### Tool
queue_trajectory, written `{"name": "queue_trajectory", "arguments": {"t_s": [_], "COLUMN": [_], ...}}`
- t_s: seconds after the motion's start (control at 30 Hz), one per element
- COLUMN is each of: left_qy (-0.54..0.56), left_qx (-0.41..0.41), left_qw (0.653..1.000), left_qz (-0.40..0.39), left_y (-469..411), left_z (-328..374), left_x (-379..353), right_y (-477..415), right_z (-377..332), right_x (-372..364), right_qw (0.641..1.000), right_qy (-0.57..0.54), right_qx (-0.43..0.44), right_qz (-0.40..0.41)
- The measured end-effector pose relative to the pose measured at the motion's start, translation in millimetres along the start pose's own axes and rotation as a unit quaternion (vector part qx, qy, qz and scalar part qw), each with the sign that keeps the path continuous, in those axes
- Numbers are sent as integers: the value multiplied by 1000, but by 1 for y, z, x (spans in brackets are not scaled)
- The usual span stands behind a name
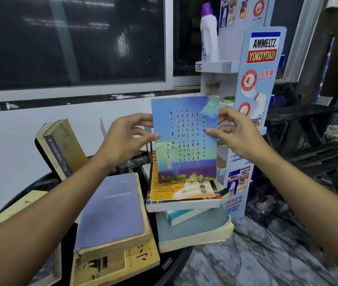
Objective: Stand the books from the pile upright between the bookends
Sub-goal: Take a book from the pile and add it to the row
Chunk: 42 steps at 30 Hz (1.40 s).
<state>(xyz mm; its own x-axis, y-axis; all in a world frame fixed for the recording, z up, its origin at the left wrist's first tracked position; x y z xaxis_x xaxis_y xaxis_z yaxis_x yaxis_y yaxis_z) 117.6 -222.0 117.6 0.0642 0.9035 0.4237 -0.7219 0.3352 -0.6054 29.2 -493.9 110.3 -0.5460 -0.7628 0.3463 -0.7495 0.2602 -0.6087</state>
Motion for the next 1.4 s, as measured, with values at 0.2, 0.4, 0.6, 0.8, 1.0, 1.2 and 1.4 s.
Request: {"name": "queue_trajectory", "arguments": {"t_s": [0.2,0.4,0.6,0.8,1.0,1.2,1.4], "left_qy": [12,21,60,81,122,137,102], "left_qx": [-13,-36,-39,-43,-46,-55,-60], "left_qw": [1000,999,997,996,991,988,992], "left_qz": [6,-9,-13,-9,-21,-44,-45], "left_y": [8,15,22,32,44,54,63], "left_z": [-5,-2,-3,-3,0,0,-4], "left_x": [0,-5,-9,-13,-21,-37,-59], "right_y": [0,0,6,11,19,23,24], "right_z": [2,-2,-19,-42,-63,-74,-75], "right_x": [-3,-6,-17,-33,-49,-52,-45], "right_qw": [997,978,963,969,979,980,976], "right_qy": [57,170,192,160,124,122,138], "right_qx": [40,105,156,174,158,158,161], "right_qz": [23,69,110,73,35,22,45]}}
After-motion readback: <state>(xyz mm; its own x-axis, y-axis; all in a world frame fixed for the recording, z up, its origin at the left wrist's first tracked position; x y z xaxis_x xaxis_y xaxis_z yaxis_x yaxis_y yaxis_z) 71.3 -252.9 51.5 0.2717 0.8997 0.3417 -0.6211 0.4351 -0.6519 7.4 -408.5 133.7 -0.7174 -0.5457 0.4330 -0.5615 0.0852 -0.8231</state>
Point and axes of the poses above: each hand's wrist, its own y-axis away from the middle knuckle, its own x-axis out of the back of the hand, z = x × y, the point moved 4 cm from there along -y, towards the middle knuckle, and after that the axes turned 8 degrees about z, right-handed, at the moved point
